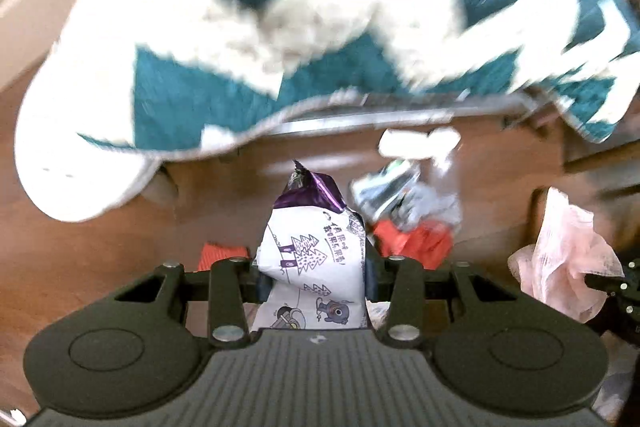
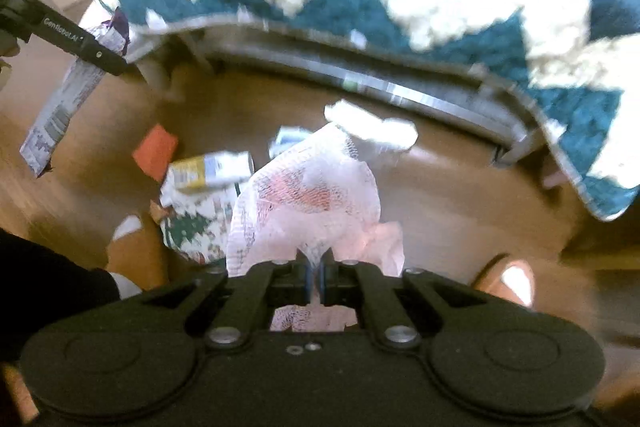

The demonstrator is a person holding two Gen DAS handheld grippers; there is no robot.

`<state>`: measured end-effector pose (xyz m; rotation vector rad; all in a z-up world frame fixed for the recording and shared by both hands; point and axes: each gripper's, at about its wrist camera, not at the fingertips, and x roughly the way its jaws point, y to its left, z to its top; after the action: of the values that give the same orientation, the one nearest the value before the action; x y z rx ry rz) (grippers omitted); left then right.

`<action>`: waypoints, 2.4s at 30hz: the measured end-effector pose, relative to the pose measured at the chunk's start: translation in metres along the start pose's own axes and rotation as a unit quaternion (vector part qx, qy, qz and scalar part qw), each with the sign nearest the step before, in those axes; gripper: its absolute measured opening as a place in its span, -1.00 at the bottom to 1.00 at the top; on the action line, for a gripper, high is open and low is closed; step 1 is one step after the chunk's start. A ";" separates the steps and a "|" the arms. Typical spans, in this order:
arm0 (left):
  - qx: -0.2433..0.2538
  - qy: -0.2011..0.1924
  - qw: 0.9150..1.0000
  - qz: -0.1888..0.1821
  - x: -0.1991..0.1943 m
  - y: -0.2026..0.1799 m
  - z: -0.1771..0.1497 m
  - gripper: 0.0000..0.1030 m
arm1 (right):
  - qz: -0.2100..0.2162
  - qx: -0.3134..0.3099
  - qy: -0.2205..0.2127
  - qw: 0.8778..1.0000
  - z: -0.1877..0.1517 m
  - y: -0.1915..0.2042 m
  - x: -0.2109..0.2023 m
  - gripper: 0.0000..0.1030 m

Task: Collect trash
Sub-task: 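Lift the pink mesh bag and snack wrapper with both tools over the teal wastebasket, then open both tools to drop the wrapper and mesh bag into the wastebasket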

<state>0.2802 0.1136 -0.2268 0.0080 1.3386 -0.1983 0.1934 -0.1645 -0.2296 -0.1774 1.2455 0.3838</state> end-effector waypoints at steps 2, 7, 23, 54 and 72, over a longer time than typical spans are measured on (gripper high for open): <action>-0.009 -0.025 1.000 -0.002 -0.031 -0.007 0.000 -0.22 | -0.004 -0.009 -0.027 1.000 0.001 0.001 -0.029 -0.93; -0.016 -0.086 0.996 -0.008 -0.101 -0.027 -0.008 -0.22 | -0.019 -0.043 -0.100 0.994 0.010 0.011 -0.099 -0.94; -0.035 -0.258 0.965 -0.001 -0.285 -0.073 0.016 -0.22 | -0.046 -0.097 -0.324 0.940 0.089 0.026 -0.290 -0.94; -0.066 -0.386 0.920 0.025 -0.341 -0.077 0.270 -0.21 | -0.058 -0.069 -0.369 0.925 0.327 0.008 -0.263 -0.94; -0.059 -0.232 0.970 0.041 -0.228 -0.061 0.299 0.07 | -0.032 -0.083 -0.241 0.967 0.345 0.012 -0.180 -0.56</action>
<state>0.5105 0.0495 0.0699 -0.0786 0.8790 -0.0432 0.4475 -0.0709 0.0508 -0.2498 0.7269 0.4442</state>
